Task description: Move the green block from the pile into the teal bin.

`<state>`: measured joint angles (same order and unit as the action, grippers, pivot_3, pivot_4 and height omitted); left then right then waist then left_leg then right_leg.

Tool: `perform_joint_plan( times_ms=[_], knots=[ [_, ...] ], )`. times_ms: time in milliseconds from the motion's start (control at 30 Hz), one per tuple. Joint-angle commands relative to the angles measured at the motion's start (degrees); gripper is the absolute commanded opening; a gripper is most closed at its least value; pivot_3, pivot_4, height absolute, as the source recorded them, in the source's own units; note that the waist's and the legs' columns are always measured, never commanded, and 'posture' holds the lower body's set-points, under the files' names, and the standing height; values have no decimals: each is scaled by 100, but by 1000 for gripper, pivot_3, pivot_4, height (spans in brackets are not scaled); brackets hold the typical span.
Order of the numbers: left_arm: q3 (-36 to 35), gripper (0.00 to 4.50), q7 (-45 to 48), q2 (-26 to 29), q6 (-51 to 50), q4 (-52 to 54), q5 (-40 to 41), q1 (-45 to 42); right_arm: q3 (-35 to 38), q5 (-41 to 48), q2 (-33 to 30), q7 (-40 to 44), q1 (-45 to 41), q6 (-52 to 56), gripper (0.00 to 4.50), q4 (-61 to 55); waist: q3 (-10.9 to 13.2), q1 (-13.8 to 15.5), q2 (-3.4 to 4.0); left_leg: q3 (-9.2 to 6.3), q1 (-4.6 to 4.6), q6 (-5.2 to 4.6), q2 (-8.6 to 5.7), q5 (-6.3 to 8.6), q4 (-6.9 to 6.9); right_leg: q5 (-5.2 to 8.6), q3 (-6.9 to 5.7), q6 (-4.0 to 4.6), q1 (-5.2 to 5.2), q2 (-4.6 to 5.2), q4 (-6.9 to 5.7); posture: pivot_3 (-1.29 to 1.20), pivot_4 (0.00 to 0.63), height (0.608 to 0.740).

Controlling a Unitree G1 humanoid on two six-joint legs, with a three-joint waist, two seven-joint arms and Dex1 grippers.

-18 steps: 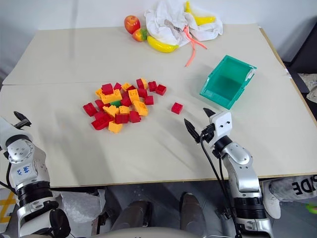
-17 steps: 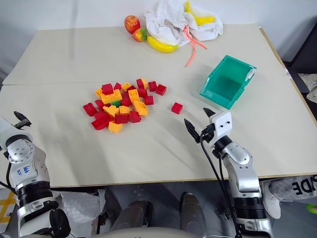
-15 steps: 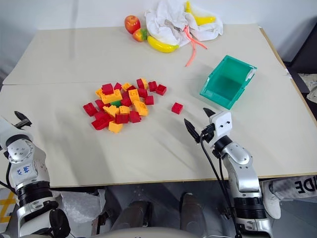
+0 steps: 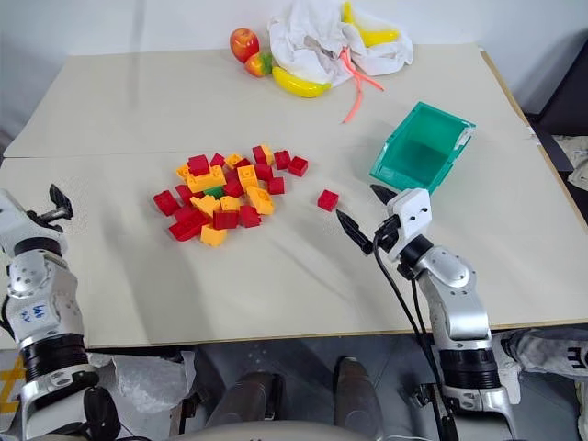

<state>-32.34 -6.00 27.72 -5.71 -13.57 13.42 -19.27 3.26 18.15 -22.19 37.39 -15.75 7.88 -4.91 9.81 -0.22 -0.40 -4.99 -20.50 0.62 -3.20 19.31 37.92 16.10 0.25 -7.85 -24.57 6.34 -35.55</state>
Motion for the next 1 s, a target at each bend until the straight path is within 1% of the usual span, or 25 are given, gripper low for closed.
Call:
perform_joint_plan(
  times_ms=[33, 100, 200, 233, 300, 333, 400, 433, 467, 500, 633, 700, 767, 800, 833, 900, 933, 1000],
  knots=[
    [114, 4500, 907, 361, -63, 320, 271, 122, -77, 297, -137, 389, -157, 171, 4487, -322, 0, -1, 0, 0, 0, 0, 0, 0, 0, 0, 0, 0, 0, 0, 0, 0, 150, 740],
    [290, 4500, 1707, 607, -249, 445, 529, 189, -176, 439, -243, 673, -258, 334, 4487, -445, 1, 1, 2, 0, 0, 0, 2, 0, 0, 0, 0, 0, 0, 0, 0, 0, 150, 740],
    [417, 4500, 2285, 817, -385, 511, 670, 226, -251, 546, -347, 914, -342, 470, 4487, -523, 1, 2, 2, -1, -1, -1, 2, 0, 0, 0, 0, 0, 1, 3, 1, 0, 150, 740],
    [579, 4500, 2836, 989, -447, 530, 781, 243, -343, 620, -467, 1187, -426, 547, 4487, -570, 1, 2, 2, -2, -1, -1, 2, 1, 0, 0, -1, 0, 1, 3, 3, 0, 150, 740],
    [826, 4500, 3626, 1237, -479, 523, 887, 272, -474, 736, -652, 1578, -554, 703, 4487, -640, 2, 1, 2, -2, -2, -2, 2, 1, 0, 0, -1, 0, 1, 4, 4, 0, 150, 740],
    [906, 4500, 3865, 1317, -457, 501, 894, 282, -514, 781, -717, 1695, -596, 771, 4487, -661, 3, 0, 3, -2, -2, -3, 2, 2, -1, 0, -1, 0, 1, 4, 4, 0, 150, 740],
    [946, 4500, 4034, 1371, -414, 451, 876, 280, -532, 820, -767, 1768, -629, 838, 4487, -669, 3, 2, 3, -2, -3, -4, 1, 2, -1, 0, -2, 0, 2, 6, 6, 0, 150, 740],
    [1064, 4500, 4289, 1479, -147, 236, 741, 172, -577, 845, -833, 1944, -744, 860, 4487, -652, 3, 4, 3, -2, -3, -4, 2, 2, -1, 0, -2, 0, 2, 6, 8, 0, 150, 740],
    [1156, 4093, 4511, 1551, -38, 36, 695, 18, -606, 862, -886, 2108, -852, 873, 4500, -619, 4, 3, 3, -3, -3, -4, 3, 3, -1, 0, -2, 0, 1, 6, 10, 0, 150, 740],
    [1249, 3904, 4711, 1601, -11, -129, 692, -126, -625, 869, -917, 2218, -943, 869, 4500, -573, 5, 2, 4, -2, -4, -4, 2, 2, -1, 0, -2, 0, 1, 6, 15, 0, 150, 740],
    [1449, 2681, 5173, 1622, 172, -622, 652, -516, -622, 839, -903, 2277, -1090, 877, 4500, -440, 5, 5, 3, -2, -4, -3, 2, 2, 0, 0, -5, 0, 0, 5, 24, 0, 150, 740],
    [1506, 1991, 5219, 1615, 295, -1093, 548, -828, -613, 786, -869, 2251, -1097, 810, 4500, -412, 5, 7, 3, -3, -7, -5, 2, 3, -1, 0, -7, 0, 0, 4, 19, 0, 150, 740],
    [1562, 1432, 5185, 1604, 333, -1566, 450, -1166, -613, 771, -849, 2224, -1073, 783, 4500, -436, 6, 4, 3, -3, -10, -6, 0, 3, -1, 0, -8, 0, -2, 6, 11, 0, 150, 740],
    [1600, 1001, 5174, 1595, 371, -1803, 385, -1334, -613, 777, -839, 2210, -1061, 789, 4500, -459, 6, 1, 3, -3, -16, -6, -2, 3, 1, 0, -9, -1, -7, 5, 10, 0, 150, 740],
    [1667, 854, 5161, 1582, 427, -2066, 289, -1520, -609, 795, -828, 2190, -1043, 806, 4500, -495, 6, 4, 3, -3, -18, -6, -4, 3, 2, 0, -10, -1, -10, 5, 8, 0, 150, 740],
    [1830, 207, 5102, 1525, 618, -2672, 63, -1944, -619, 836, -829, 2178, -1011, 871, 4500, -570, 6, 8, 3, -5, -23, -6, -9, 3, 6, -1, -15, -1, -12, 4, 6, 0, 150, 740],
    [1922, 40, 5084, 1485, 718, -2983, -48, -2162, -631, 874, -844, 2212, -993, 909, 4500, -608, 6, 10, 2, -5, -25, -6, -12, 3, 7, -1, -15, -1, -13, 4, 5, 0, 150, 740],
    [2099, 40, 5101, 1393, 950, -3542, -248, -2544, -641, 946, -884, 2317, -962, 950, 4500, -663, 6, 12, 2, -6, -30, -6, -23, 3, 12, -1, -18, -2, -14, 3, 5, 0, 150, 740]
  ],
)
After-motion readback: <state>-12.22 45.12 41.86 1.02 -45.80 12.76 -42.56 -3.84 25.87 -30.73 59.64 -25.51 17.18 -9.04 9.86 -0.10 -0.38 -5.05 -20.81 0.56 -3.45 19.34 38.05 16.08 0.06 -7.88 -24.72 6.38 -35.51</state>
